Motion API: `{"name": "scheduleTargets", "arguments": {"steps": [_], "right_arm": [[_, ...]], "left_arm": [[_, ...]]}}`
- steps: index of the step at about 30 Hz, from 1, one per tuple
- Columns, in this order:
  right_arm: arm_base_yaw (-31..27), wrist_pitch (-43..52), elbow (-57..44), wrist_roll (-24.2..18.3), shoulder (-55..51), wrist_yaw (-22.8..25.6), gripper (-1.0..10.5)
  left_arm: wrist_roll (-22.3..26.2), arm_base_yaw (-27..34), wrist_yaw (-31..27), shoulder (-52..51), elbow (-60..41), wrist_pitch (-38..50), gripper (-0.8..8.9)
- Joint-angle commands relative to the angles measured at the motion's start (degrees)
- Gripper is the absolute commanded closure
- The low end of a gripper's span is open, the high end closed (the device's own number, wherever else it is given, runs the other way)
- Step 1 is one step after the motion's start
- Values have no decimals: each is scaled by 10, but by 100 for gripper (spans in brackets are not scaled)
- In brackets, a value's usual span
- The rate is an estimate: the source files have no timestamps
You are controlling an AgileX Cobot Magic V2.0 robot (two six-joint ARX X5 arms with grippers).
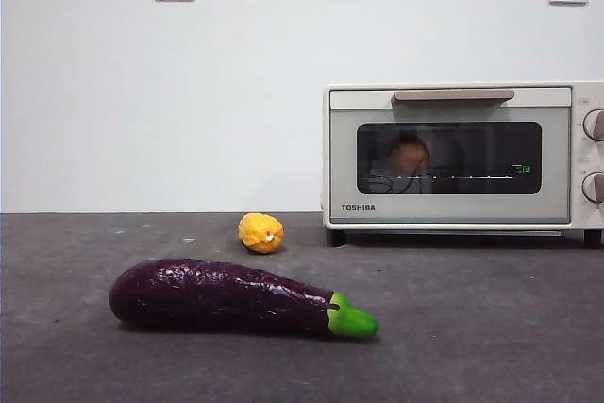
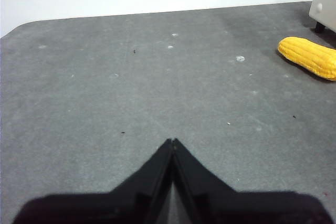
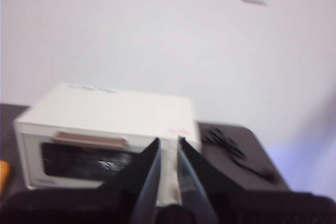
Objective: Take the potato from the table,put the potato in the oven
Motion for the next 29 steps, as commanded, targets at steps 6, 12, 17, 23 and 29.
{"name": "scheduleTargets", "arguments": {"steps": [6, 12, 17, 23, 29], "right_arm": [[-69, 174, -263, -6, -92, -143, 883], [-98, 236, -390, -6, -159, -136, 883], [-115, 282, -473, 45, -198, -116, 883], [-116, 282, -519, 69, -216, -97, 883], [-115, 282, -544, 70, -216, -97, 883]], "left_arm": [[-4, 2, 3, 0, -6, 4, 817], [-4, 2, 3, 0, -6, 4, 817], [-4, 2, 3, 0, -6, 4, 817], [-4, 2, 3, 0, -6, 4, 817], [-4, 2, 3, 0, -6, 4, 817]]}}
